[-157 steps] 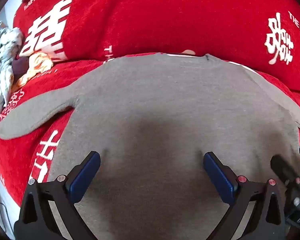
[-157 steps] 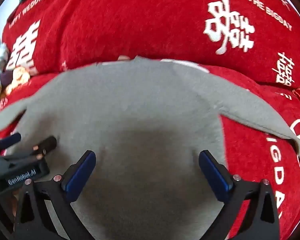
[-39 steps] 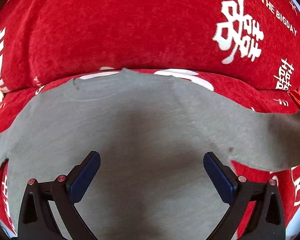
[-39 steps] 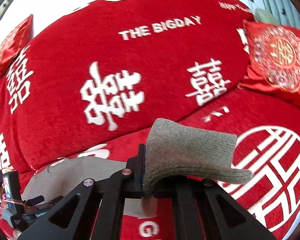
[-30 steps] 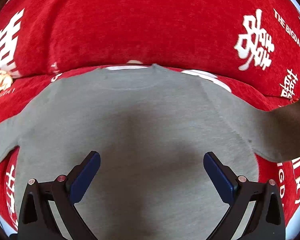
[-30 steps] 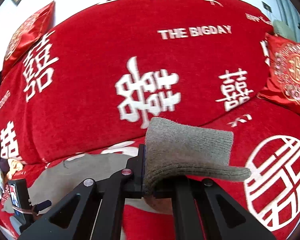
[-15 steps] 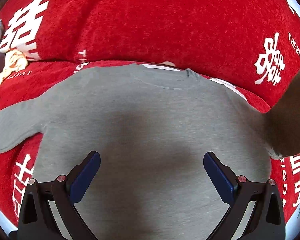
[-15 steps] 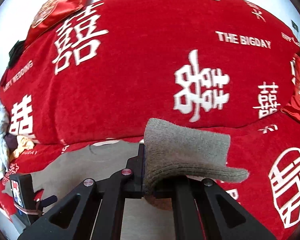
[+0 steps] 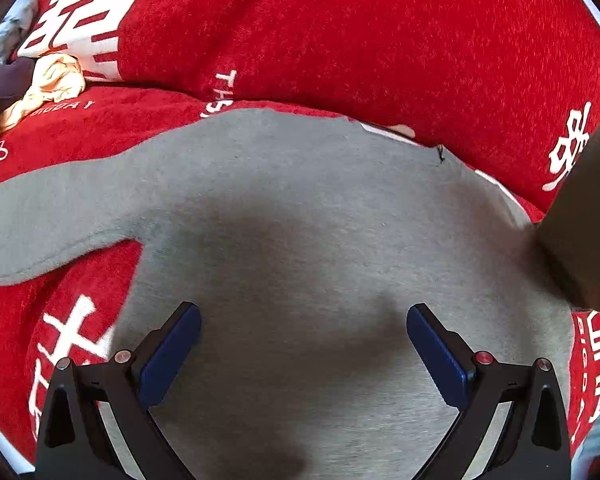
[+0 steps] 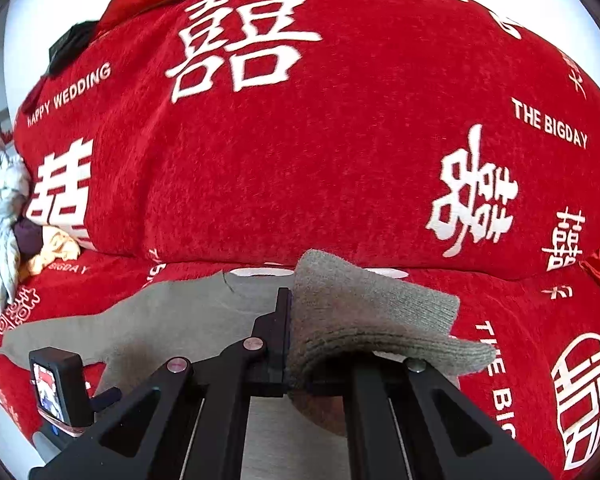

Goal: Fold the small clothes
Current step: 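Lift the held sleeve and carry it across the sweater body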

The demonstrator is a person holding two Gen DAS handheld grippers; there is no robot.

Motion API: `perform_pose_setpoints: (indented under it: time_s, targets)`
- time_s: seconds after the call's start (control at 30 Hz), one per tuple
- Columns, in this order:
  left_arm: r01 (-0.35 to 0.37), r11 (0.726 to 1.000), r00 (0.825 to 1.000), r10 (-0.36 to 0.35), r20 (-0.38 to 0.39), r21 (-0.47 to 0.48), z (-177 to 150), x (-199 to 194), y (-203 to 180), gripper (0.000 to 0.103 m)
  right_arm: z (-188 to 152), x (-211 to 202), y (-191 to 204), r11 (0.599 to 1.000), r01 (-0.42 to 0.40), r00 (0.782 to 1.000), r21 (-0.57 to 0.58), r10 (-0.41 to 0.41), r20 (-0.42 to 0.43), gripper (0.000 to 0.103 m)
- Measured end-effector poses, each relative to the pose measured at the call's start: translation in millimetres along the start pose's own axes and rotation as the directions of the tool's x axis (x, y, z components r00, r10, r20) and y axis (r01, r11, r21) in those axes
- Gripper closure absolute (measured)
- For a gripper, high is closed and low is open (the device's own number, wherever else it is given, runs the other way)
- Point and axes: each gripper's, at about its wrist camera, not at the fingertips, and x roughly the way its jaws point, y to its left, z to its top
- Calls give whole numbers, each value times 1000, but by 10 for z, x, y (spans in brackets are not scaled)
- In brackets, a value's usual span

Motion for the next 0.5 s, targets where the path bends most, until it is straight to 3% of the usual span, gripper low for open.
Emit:
perform_pose_setpoints:
  time_s: [0.17, 0.3, 0.5]
  targets:
    - [58, 998, 998, -57, 28, -22, 11, -102, 169, 0, -30, 125, 295, 998, 24, 1000, -50, -25, -17, 98]
    - [83, 996, 997, -83, 8, -36, -28, -81, 300, 0, -130, 275, 579, 992, 45, 998, -115, -49, -34, 98]
    - [82, 996, 997, -82, -5, -26, -72, -66, 435, 0, -293, 571, 831, 996, -9, 996, -86, 1, -89, 98]
